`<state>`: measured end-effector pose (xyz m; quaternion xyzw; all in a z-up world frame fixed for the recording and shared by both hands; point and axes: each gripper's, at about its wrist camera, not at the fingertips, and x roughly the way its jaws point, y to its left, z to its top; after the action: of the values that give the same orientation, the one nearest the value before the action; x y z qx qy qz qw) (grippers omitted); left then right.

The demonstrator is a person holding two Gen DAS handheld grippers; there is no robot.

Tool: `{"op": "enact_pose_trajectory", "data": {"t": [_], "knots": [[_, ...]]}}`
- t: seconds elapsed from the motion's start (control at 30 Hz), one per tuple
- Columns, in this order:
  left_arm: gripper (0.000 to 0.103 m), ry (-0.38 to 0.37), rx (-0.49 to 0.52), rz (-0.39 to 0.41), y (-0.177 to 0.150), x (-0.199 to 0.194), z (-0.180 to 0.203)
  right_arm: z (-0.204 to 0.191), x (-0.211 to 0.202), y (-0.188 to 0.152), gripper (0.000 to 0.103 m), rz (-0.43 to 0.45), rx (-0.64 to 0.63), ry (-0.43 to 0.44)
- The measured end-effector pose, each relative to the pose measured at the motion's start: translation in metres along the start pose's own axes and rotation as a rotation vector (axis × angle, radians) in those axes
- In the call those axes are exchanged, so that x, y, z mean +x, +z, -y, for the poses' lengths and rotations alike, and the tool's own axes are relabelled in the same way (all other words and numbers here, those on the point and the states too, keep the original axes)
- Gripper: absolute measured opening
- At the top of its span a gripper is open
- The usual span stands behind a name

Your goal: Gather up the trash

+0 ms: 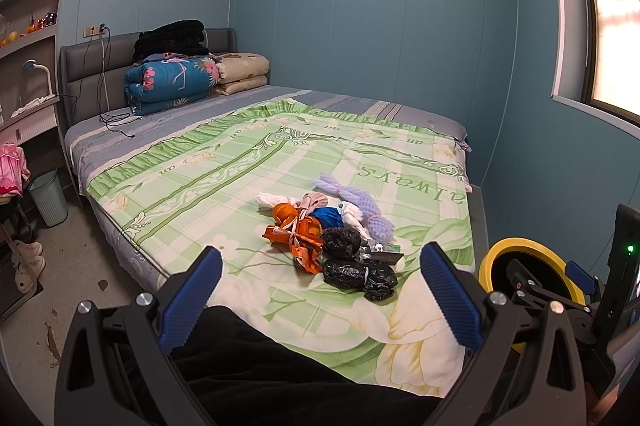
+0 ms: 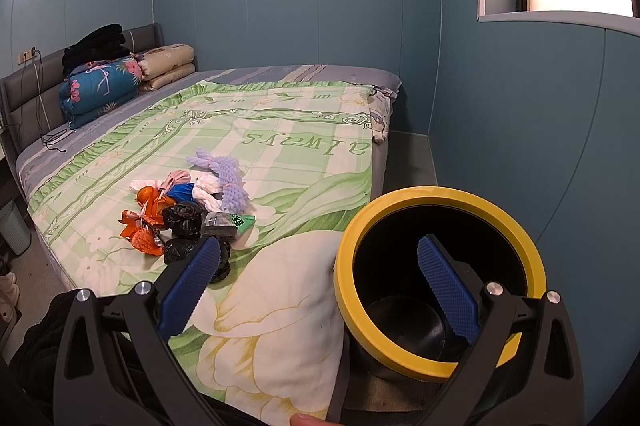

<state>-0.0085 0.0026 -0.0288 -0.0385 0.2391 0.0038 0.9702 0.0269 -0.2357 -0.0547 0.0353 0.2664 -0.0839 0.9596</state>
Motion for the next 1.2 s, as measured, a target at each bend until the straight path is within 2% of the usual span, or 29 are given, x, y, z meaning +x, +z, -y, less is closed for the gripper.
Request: {"op": "enact_pose_trajectory", "data": {"t": [0.17,0.33,0.5,0.63,0.73,0.77,0.97,1.1,1.2], "knots": [[0.096,-0.006,-0.005,-0.008,0.000,0.002,-0.002,0.001,0.001,0.001,0.095,0.005,0.008,0.007],[0.096,-0.062,-0.015,-0.076,-0.001,0.016,-0.011,-0.004,0.010,0.008,0.095,0.019,-0.033,0.033],[0.096,-0.139,-0.097,-0.145,0.005,0.034,-0.031,-0.016,0.035,0.013,0.095,-0.053,-0.077,0.175],[0.096,-0.098,-0.081,-0.210,0.007,0.062,-0.041,-0.027,0.053,0.015,0.095,-0.073,-0.101,0.250],[0.096,-0.072,-0.061,-0.259,0.009,0.087,-0.051,-0.033,0.073,0.016,0.095,-0.136,-0.104,0.307],[0.096,-0.050,-0.055,-0.276,0.009,0.099,-0.057,-0.034,0.079,0.015,0.095,-0.153,-0.103,0.313],[0.096,-0.028,-0.026,-0.375,0.015,0.161,-0.081,-0.043,0.119,0.013,0.095,-0.264,-0.094,0.329],[0.096,-0.041,-0.007,-0.404,0.025,0.200,-0.091,-0.053,0.149,0.020,0.095,-0.365,-0.090,0.369],[0.096,-0.057,-0.012,-0.391,0.033,0.225,-0.100,-0.063,0.166,0.036,0.095,-0.409,-0.118,0.388]]}}
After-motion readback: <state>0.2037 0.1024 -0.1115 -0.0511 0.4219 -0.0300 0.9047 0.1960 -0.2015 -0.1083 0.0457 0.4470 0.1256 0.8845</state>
